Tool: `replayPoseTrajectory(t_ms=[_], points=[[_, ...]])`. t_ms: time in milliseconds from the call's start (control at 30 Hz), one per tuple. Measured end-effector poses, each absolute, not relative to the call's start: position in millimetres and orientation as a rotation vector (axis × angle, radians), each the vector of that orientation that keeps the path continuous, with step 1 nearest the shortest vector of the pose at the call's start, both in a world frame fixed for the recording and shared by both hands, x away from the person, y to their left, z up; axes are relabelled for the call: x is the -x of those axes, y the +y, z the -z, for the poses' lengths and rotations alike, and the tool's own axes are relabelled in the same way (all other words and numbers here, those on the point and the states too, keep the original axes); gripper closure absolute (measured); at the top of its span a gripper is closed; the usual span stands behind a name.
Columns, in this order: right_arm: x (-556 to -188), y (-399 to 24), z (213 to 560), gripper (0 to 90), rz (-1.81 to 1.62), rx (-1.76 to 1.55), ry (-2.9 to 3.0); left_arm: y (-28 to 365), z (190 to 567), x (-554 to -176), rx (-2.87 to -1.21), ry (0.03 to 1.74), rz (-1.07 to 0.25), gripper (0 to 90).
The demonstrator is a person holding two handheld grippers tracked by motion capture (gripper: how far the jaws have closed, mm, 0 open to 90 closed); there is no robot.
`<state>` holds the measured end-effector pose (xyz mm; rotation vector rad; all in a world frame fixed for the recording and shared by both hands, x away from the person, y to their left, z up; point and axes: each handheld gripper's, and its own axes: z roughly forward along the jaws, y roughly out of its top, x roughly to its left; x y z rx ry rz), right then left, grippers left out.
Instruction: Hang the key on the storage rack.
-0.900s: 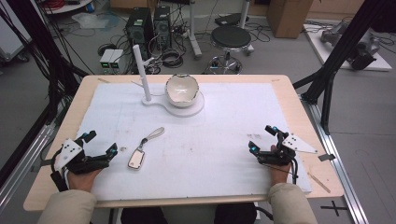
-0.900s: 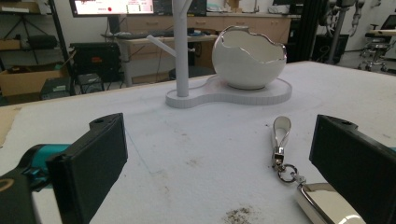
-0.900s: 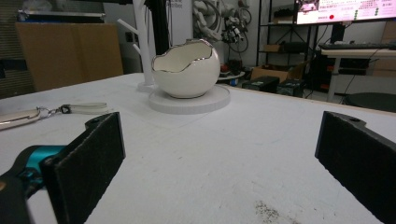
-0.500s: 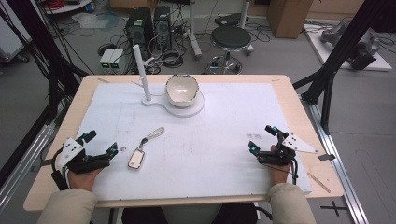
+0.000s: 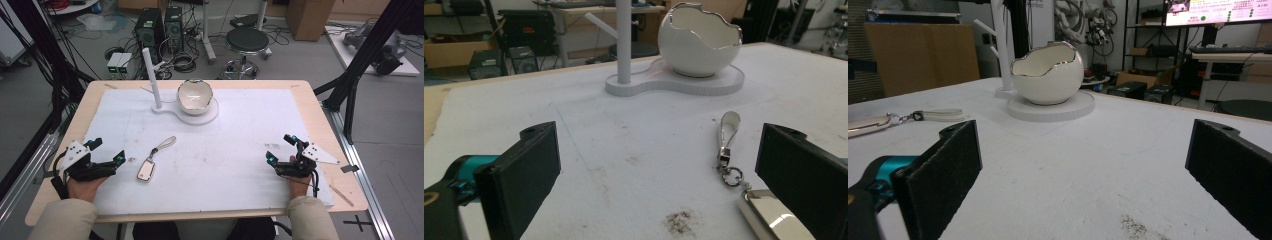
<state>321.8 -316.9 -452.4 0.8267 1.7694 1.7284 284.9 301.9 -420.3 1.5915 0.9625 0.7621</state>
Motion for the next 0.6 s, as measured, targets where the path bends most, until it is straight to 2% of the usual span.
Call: replayPoseTrajectory(t_ms=[167,400,600], points=[[-321.4,-316.8,452.4,0.6,-1.731,-0.834,1.774,286.0,378.8,-297.9,-1.744,0.938,-0.74,4.7],[-321.3,-316.7,452.4,0.6,-1.731,-0.832,1.775,270.4,350.1,-319.1,-1.875,0.96,-0.667,4.7],[-321.8,-317.0,452.4,0.6,-1.729,-0.828,1.771,253.9,340.1,-337.1,-1.973,0.947,-0.594,4.7]])
